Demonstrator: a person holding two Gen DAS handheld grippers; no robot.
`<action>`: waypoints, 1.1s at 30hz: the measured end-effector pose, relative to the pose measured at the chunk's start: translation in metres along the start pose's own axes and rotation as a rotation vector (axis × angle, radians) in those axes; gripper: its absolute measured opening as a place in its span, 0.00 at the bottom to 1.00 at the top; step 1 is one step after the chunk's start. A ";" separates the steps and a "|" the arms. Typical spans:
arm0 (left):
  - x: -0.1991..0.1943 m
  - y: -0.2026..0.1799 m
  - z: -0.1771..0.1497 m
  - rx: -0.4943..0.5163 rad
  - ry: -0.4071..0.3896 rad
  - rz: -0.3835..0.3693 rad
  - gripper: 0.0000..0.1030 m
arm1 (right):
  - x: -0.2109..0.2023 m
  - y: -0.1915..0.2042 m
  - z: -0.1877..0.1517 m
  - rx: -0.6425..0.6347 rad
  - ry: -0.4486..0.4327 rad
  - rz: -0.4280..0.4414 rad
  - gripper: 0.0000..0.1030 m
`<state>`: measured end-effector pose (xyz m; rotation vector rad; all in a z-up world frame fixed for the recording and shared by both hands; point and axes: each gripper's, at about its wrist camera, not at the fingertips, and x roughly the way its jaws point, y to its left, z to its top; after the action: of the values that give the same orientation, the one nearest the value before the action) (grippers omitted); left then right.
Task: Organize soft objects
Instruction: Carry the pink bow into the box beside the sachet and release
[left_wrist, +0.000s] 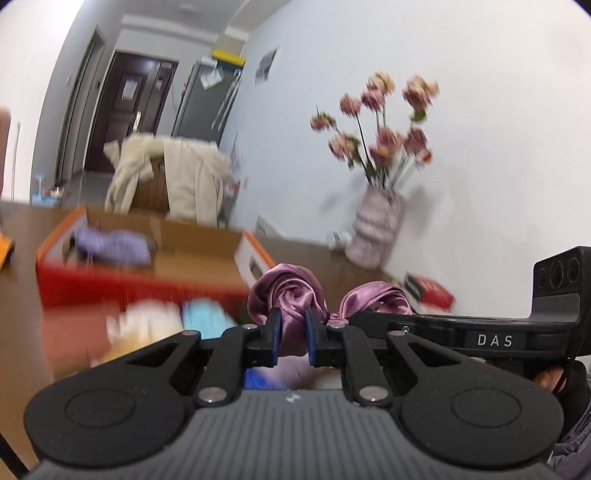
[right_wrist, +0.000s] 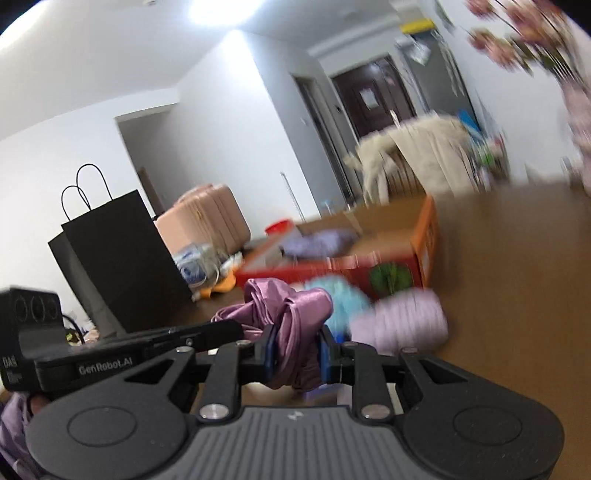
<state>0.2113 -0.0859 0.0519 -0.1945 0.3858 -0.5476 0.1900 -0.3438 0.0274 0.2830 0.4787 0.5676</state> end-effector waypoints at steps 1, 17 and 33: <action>0.009 0.007 0.012 -0.002 -0.007 0.000 0.13 | 0.009 0.000 0.014 -0.027 -0.015 -0.007 0.21; 0.284 0.144 0.104 -0.078 0.275 0.113 0.14 | 0.274 -0.117 0.183 -0.073 0.220 -0.250 0.24; 0.256 0.154 0.121 -0.178 0.235 0.196 0.57 | 0.312 -0.113 0.167 -0.284 0.177 -0.473 0.64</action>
<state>0.5332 -0.0855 0.0408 -0.2615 0.6755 -0.3433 0.5549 -0.2770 0.0167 -0.1540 0.6057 0.1922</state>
